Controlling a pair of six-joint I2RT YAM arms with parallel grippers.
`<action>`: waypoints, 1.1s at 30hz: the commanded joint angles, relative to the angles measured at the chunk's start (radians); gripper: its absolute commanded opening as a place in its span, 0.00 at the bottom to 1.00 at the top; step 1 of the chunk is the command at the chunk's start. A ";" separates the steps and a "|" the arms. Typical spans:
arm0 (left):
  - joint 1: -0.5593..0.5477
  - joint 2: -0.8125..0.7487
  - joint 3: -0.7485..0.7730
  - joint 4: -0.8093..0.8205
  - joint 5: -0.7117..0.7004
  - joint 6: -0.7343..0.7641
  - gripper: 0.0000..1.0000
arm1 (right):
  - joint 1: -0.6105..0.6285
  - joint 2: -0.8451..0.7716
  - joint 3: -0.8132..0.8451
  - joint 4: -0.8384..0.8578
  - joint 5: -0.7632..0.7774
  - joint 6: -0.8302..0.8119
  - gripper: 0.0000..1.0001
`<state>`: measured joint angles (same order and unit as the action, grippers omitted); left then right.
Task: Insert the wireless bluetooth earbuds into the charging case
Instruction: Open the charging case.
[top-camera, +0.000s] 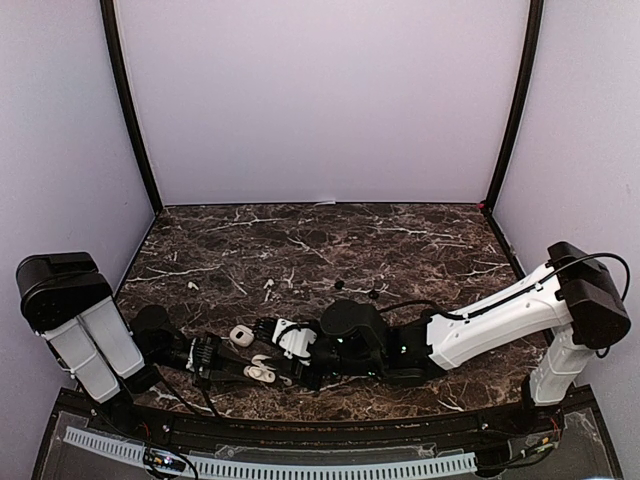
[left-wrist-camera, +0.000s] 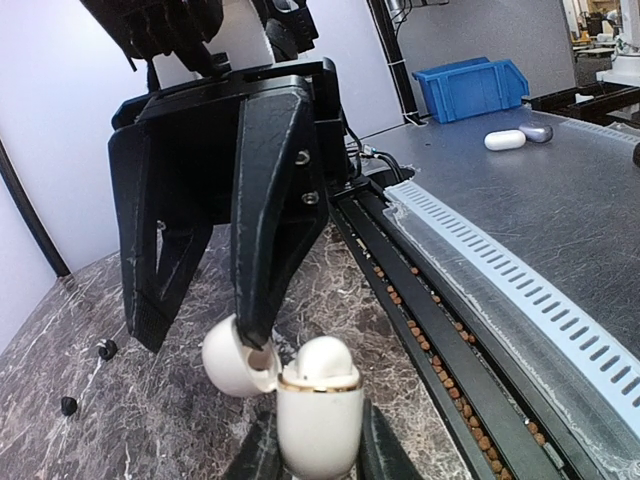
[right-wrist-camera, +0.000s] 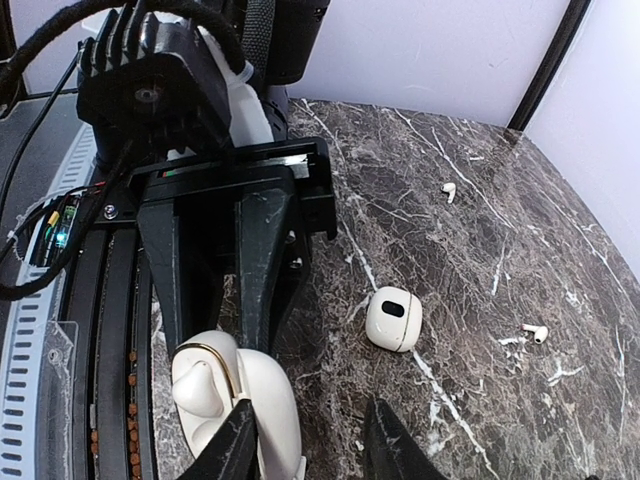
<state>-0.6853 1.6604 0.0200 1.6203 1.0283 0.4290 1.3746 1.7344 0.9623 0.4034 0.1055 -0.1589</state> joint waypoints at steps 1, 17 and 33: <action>-0.007 0.000 -0.002 0.212 0.052 -0.014 0.00 | -0.016 -0.017 -0.008 0.034 0.075 0.016 0.35; -0.007 -0.014 0.023 0.213 -0.050 -0.191 0.00 | -0.036 -0.052 -0.035 0.035 0.005 0.051 0.51; -0.005 0.001 0.049 0.214 -0.043 -0.312 0.00 | -0.045 -0.070 -0.040 0.016 -0.036 0.061 0.70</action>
<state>-0.6884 1.6604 0.0521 1.6199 0.9752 0.1627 1.3361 1.6905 0.9340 0.4019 0.0807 -0.1101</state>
